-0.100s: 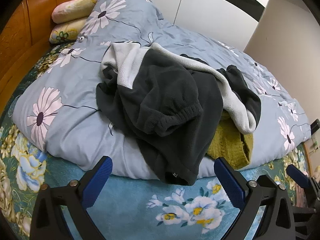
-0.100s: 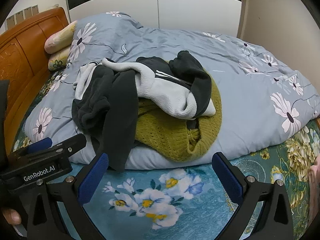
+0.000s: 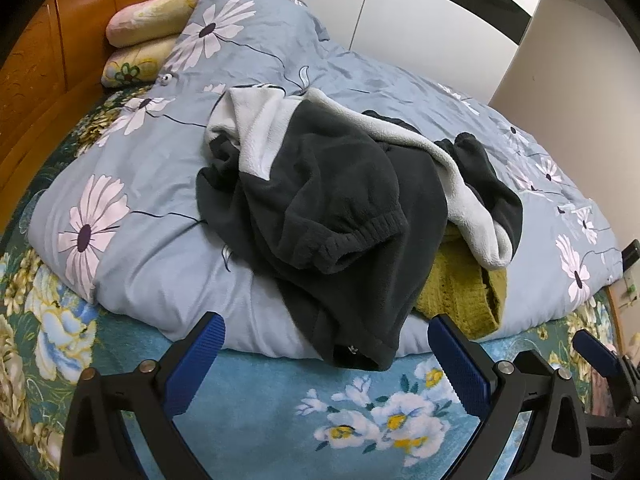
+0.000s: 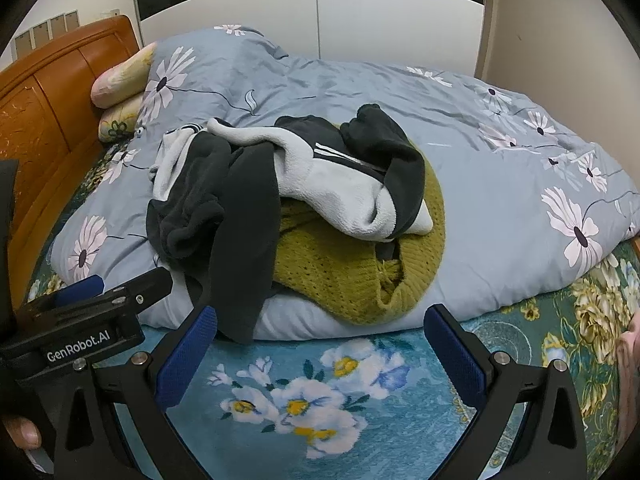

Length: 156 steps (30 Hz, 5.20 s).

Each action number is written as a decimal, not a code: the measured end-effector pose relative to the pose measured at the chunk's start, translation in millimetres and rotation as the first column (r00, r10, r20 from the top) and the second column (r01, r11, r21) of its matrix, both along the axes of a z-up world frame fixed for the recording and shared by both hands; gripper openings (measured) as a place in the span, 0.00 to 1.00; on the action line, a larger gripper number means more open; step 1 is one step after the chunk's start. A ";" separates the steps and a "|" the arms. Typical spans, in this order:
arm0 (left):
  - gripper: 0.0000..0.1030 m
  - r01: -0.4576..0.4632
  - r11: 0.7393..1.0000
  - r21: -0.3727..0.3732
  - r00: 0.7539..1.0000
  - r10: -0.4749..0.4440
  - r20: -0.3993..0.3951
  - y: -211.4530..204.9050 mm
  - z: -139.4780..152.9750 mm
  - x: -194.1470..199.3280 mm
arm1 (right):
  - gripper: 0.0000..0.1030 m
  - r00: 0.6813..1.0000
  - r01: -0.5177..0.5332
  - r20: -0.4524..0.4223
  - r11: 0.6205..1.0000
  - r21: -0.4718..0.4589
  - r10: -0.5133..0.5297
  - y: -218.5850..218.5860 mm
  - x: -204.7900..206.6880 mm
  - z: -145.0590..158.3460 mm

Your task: Fold clothes

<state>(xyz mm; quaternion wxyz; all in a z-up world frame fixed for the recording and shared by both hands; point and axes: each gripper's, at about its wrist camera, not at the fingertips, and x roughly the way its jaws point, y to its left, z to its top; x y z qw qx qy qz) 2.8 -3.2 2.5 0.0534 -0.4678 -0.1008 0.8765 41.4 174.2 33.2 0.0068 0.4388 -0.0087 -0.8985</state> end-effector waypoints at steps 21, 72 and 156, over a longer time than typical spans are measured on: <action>1.00 -0.005 1.000 -0.025 0.999 0.004 -0.048 -0.7 9.9 10.0 | 1.00 1.000 -0.013 -0.018 1.000 -0.005 0.013 -2.9 9.6 8.9; 1.00 -0.017 0.989 -0.150 1.000 0.016 -0.008 28.9 -2.3 -35.7 | 1.00 1.000 0.010 0.022 0.992 -0.125 -0.008 57.9 33.4 -25.9; 0.72 0.319 0.883 -0.345 0.946 -0.317 0.062 -73.2 -36.2 133.7 | 1.00 0.975 0.157 0.195 0.946 -0.282 -0.103 92.1 173.3 -26.6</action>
